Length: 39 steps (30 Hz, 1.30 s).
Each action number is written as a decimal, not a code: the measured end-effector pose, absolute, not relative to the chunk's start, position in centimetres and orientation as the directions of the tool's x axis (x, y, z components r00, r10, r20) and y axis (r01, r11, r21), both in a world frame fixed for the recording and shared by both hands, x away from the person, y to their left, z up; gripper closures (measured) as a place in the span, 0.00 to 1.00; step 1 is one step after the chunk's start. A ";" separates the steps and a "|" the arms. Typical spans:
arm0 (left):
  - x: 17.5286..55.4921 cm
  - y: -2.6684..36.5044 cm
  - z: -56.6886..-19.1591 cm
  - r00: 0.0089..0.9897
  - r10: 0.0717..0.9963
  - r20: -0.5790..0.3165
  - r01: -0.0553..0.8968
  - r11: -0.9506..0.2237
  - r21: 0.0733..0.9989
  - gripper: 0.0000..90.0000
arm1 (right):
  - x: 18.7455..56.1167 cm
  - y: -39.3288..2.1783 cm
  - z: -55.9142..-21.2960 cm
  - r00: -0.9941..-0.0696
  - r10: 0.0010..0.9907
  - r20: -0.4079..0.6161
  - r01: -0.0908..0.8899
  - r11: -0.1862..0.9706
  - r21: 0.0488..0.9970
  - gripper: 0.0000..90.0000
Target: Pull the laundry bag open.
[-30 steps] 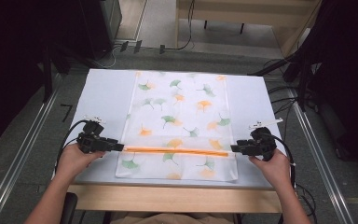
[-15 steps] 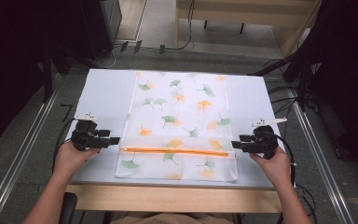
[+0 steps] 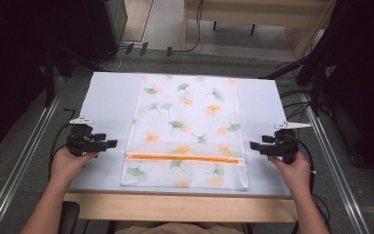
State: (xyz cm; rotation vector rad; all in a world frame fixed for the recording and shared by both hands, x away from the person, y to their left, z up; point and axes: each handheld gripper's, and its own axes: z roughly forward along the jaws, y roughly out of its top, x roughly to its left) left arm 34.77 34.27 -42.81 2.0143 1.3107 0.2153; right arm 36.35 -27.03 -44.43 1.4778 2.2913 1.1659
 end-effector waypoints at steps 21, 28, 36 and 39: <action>35.1 35.9 -43.4 0.397 0.885 -0.242 0.766 -0.174 0.619 0.37 | 37.0 -29.1 -45.4 -0.454 0.856 0.249 0.707 0.175 0.685 0.28; 35.2 35.7 -43.7 0.398 0.885 -0.241 0.778 -0.186 0.601 0.36 | 37.1 -29.0 -45.6 -0.455 0.856 0.245 0.713 0.186 0.676 0.28; 35.3 35.6 -43.9 0.394 0.883 -0.255 0.790 -0.183 0.585 0.37 | 37.1 -28.9 -45.7 -0.455 0.857 0.241 0.716 0.192 0.671 0.28; 35.4 35.6 -44.0 0.394 0.882 -0.258 0.796 -0.187 0.576 0.37 | 37.1 -29.0 -45.7 -0.457 0.857 0.238 0.716 0.195 0.671 0.27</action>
